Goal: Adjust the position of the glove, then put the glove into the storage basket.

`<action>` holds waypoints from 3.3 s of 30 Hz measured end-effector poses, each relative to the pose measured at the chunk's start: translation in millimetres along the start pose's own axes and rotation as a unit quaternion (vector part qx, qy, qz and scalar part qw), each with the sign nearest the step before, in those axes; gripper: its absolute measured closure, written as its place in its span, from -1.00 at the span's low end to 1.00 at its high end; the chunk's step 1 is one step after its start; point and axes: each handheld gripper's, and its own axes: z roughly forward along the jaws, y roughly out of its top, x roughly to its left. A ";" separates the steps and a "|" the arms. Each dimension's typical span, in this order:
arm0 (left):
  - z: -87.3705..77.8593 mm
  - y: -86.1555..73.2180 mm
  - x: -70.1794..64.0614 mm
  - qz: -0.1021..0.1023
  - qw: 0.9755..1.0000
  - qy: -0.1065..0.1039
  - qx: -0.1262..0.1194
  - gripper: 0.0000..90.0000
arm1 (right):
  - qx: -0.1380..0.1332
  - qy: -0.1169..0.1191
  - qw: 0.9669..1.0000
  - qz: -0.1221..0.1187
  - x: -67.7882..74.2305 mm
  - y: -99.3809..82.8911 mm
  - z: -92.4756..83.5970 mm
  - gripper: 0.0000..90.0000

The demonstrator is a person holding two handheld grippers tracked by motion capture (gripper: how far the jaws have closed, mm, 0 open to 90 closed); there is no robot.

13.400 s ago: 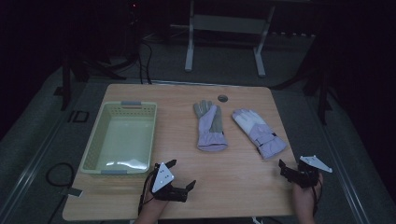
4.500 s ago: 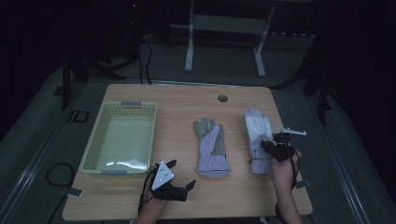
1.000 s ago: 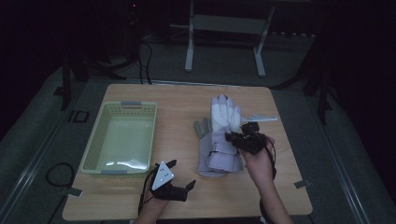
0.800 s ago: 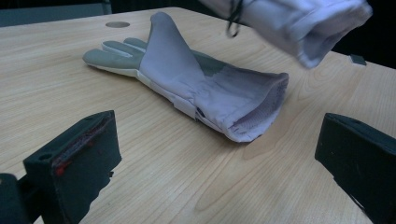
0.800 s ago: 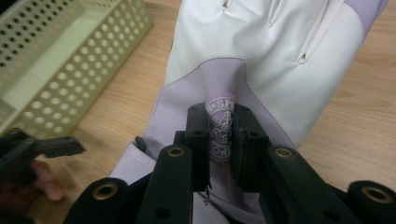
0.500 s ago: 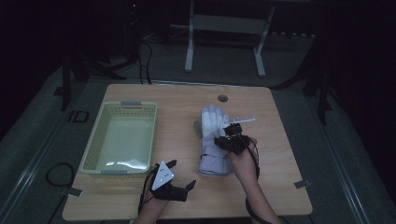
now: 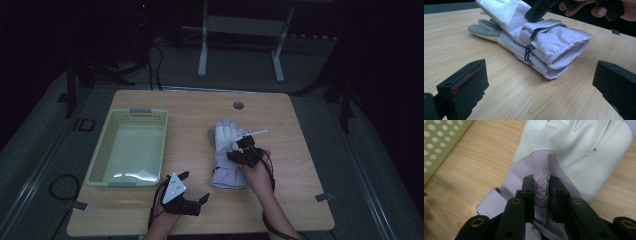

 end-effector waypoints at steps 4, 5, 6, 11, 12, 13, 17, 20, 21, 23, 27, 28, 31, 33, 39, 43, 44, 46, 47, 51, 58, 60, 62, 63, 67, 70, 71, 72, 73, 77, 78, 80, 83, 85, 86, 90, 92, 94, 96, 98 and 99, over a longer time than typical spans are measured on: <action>0.1 0.0 0.0 -0.001 1.000 0.001 0.000 -1.00 | 0.005 0.003 1.000 -0.011 0.5 -3.0 -0.5 0.68; 0.1 0.0 0.0 -0.001 1.000 0.001 0.000 -1.00 | 0.005 0.003 1.000 -0.012 1.5 -3.4 0.2 0.67; 0.1 0.1 0.0 -0.001 1.000 0.002 0.000 -1.00 | 0.006 0.002 1.000 -0.017 2.2 -3.6 1.4 0.63; 0.0 0.1 1.3 -0.006 1.000 0.000 0.001 -1.00 | -0.009 0.009 1.000 -0.022 0.7 -3.2 -3.3 0.39; 0.0 0.1 1.7 -0.009 1.000 -0.001 0.000 -1.00 | -0.014 0.012 1.000 -0.024 -0.5 -3.1 -5.1 0.35; 0.1 0.0 2.3 -0.011 1.000 -0.004 0.001 -1.00 | -0.018 0.017 0.999 -0.030 -1.4 -3.1 -6.9 0.29; 0.3 0.1 2.8 -0.014 1.000 -0.008 0.003 -1.00 | -0.025 0.022 0.998 -0.050 -4.1 -3.4 -11.6 -0.04; 0.8 0.3 1.0 -0.004 1.000 -0.009 0.006 -1.00 | -0.027 0.031 0.997 -0.066 -6.2 -4.1 -14.7 -0.32; 0.9 0.5 0.6 -0.002 1.000 -0.008 0.008 -1.00 | -0.025 0.037 0.996 -0.072 -6.7 -4.7 -16.1 -0.40; 1.8 1.0 0.8 -0.003 1.000 -0.014 0.014 -1.00 | -0.035 0.048 0.995 -0.083 -8.3 -6.2 -20.1 -0.51; 5.1 2.0 1.1 -0.013 0.999 -0.037 0.030 -1.00 | -0.064 0.067 0.990 -0.109 -13.6 -10.9 -31.0 -0.50; 5.8 2.2 -0.3 -0.012 0.999 -0.039 0.032 -1.00 | -0.074 0.067 0.988 -0.114 -16.3 -12.1 -34.0 -0.48; 6.2 3.0 -6.0 -0.010 0.998 -0.045 0.037 -1.00 | -0.099 0.074 0.984 -0.130 -25.6 -14.9 -42.2 -0.46; 5.9 6.1 -9.5 0.008 0.998 -0.038 0.041 -1.00 | -0.109 0.059 0.980 -0.156 -31.6 -17.0 -46.4 -0.49; 3.2 23.6 -7.4 -0.010 0.999 -0.030 0.033 -1.00 | -0.086 0.034 0.982 -0.165 -47.1 -24.8 -51.5 -0.70; 3.5 40.3 -1.7 -0.026 0.998 -0.058 0.020 -1.00 | -0.099 0.032 0.983 -0.149 -54.8 -27.8 -54.6 -0.70; 4.1 45.0 -2.0 -0.014 0.998 -0.051 0.017 -1.00 | -0.107 0.029 0.983 -0.149 -56.4 -28.0 -55.8 -0.69; 6.9 55.2 -1.5 0.008 0.999 -0.044 0.016 -1.00 | -0.121 0.026 0.979 -0.160 -58.2 -28.1 -58.1 -0.66; 9.1 60.2 -0.7 0.014 0.999 -0.041 0.019 -1.00 | -0.123 0.018 0.978 -0.170 -58.7 -27.7 -58.5 -0.66; 21.1 78.0 3.2 0.025 0.999 -0.037 0.029 -1.00 | -0.122 0.019 0.977 -0.174 -59.8 -25.6 -59.6 -0.66; 46.1 102.1 5.7 0.026 0.998 -0.023 0.044 -1.00 | -0.142 0.043 0.978 -0.145 -59.8 -23.0 -60.0 -0.73; 51.5 105.1 5.0 0.032 0.998 -0.023 0.055 -1.00 | -0.151 0.040 0.977 -0.144 -59.2 -22.8 -59.4 -0.73; 59.0 108.5 5.0 0.039 0.997 -0.026 0.068 -1.00 | -0.152 0.036 0.976 -0.150 -56.6 -23.0 -56.7 -0.75; 62.8 109.8 5.1 0.043 0.996 -0.021 0.070 -1.00 | -0.151 0.029 0.976 -0.156 -54.6 -23.4 -54.3 -0.75; 70.3 112.4 7.3 0.031 0.997 -0.021 0.066 -0.78 | -0.138 0.023 0.978 -0.156 -54.5 -23.0 -45.0 -0.67; 80.5 112.3 8.0 0.037 0.995 -0.001 0.091 -0.67 | -0.126 0.025 0.980 -0.150 -55.9 -20.3 -37.7 -0.48; 85.0 110.3 10.1 0.031 0.994 -0.005 0.101 -0.67 | -0.121 0.022 0.981 -0.148 -56.1 -19.5 -35.7 -0.35; 89.2 108.4 11.7 0.027 0.993 0.004 0.115 -0.66 | -0.111 0.029 0.982 -0.147 -56.4 -18.7 -32.0 -0.29; 92.7 105.8 14.2 0.021 0.992 0.006 0.126 -0.66 | -0.109 0.028 0.983 -0.147 -56.2 -18.6 -28.9 -0.26; 106.3 93.5 22.5 0.006 0.985 0.021 0.171 -0.66 | -0.092 0.024 0.985 -0.145 -56.5 -19.9 -17.6 -0.11; 107.9 90.8 25.2 -0.007 0.984 0.018 0.175 -0.66 | -0.084 0.024 0.985 -0.147 -56.6 -20.2 -14.0 -0.10; 109.7 86.9 29.1 -0.030 0.983 0.018 0.181 -0.66 | -0.070 0.023 0.986 -0.148 -56.0 -21.0 -8.7 -0.10; 112.3 78.9 32.9 -0.050 0.978 0.018 0.202 -0.66 | -0.058 0.031 0.987 -0.145 -55.1 -23.1 -2.6 -0.09; 113.8 75.3 34.8 -0.066 0.975 0.021 0.209 -0.66 | -0.041 0.032 0.987 -0.149 -53.9 -24.6 3.9 -0.11; 115.1 73.0 36.0 -0.076 0.974 0.017 0.214 -0.66 | -0.035 0.033 0.988 -0.148 -53.4 -24.8 6.3 -0.11; 118.3 67.0 41.2 -0.109 0.968 0.013 0.225 -0.66 | -0.013 0.033 0.990 -0.133 -53.0 -23.7 14.3 -0.19; 120.2 64.6 45.7 -0.135 0.963 0.003 0.233 -0.66 | 0.003 0.041 0.992 -0.122 -53.6 -22.5 18.4 -0.19; 121.4 64.5 47.5 -0.141 0.961 -0.003 0.239 -0.66 | 0.012 0.052 0.992 -0.113 -55.5 -21.0 20.2 -0.15; 123.0 65.1 49.6 -0.146 0.957 -0.011 0.249 -0.62 | 0.028 0.073 0.993 -0.091 -57.6 -19.2 22.3 -0.04; 124.8 64.7 53.4 -0.164 0.953 -0.044 0.249 -0.41 | 0.036 0.092 0.992 -0.084 -58.8 -18.5 23.5 0.17; 126.3 63.9 54.4 -0.170 0.952 -0.050 0.249 -0.21 | 0.038 0.093 0.992 -0.080 -58.5 -18.4 23.8 0.18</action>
